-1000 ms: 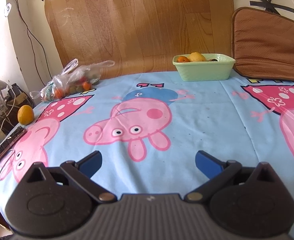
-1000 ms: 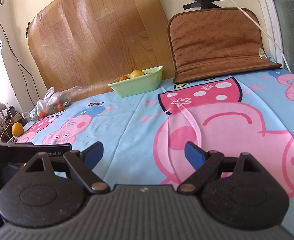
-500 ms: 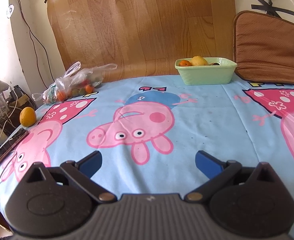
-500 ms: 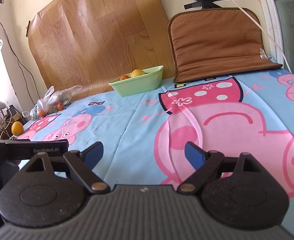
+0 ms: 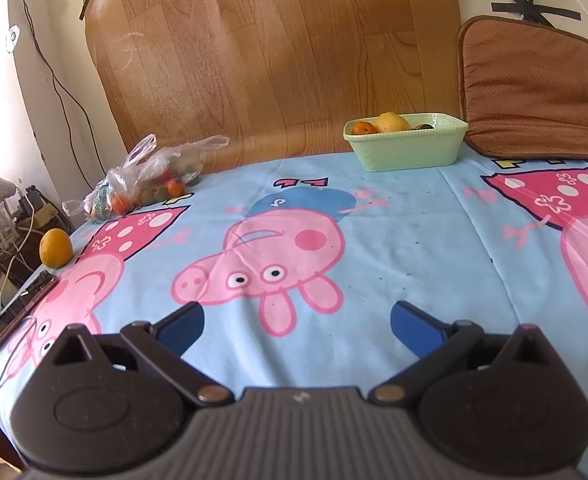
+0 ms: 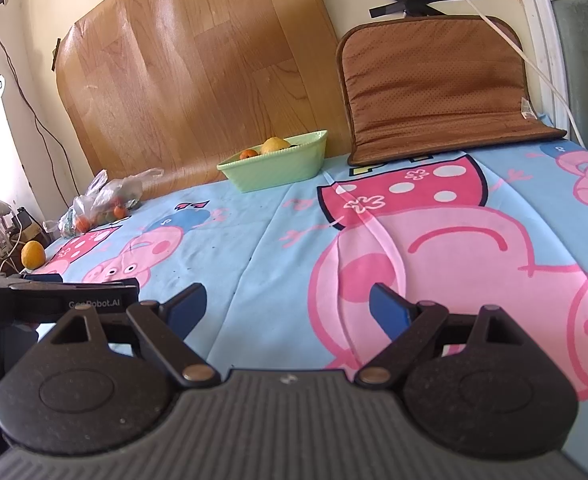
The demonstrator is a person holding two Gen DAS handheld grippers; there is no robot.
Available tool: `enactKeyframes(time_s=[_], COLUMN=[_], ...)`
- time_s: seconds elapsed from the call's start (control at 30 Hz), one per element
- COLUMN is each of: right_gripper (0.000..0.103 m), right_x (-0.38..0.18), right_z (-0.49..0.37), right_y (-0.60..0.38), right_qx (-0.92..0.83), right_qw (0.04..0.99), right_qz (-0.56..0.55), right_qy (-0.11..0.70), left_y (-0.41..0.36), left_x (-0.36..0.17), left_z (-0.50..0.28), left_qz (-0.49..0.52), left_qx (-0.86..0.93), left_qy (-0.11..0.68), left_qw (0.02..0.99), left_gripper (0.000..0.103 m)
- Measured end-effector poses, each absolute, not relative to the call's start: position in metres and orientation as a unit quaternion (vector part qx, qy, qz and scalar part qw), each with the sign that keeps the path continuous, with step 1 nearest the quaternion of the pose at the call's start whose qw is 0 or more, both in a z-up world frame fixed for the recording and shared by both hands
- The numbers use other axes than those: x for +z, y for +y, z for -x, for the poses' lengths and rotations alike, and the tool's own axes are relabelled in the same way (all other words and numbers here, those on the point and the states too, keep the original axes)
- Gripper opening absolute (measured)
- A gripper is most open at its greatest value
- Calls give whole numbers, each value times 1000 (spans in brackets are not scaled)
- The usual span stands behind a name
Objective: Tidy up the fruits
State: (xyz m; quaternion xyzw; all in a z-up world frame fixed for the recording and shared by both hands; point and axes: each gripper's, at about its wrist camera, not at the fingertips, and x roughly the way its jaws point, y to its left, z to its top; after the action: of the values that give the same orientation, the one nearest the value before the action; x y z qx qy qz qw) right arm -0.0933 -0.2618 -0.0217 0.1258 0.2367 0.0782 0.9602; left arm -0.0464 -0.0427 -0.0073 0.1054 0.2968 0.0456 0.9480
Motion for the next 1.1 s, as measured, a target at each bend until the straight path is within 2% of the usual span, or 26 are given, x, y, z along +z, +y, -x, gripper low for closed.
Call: enactKeyframes(time_s=[1.1], right_gripper=[91], right_x=[-26], right_z=[95], right_y=[-279], right_qx=[77], right_qw=[956], right_qz=[-154], right_qy=[235], left_y=[-66], left_x=[-18], left_z=[50], left_qz=[-146], left_qx=[16], left_qy=[322], left_qw=[935], left_gripper=[103])
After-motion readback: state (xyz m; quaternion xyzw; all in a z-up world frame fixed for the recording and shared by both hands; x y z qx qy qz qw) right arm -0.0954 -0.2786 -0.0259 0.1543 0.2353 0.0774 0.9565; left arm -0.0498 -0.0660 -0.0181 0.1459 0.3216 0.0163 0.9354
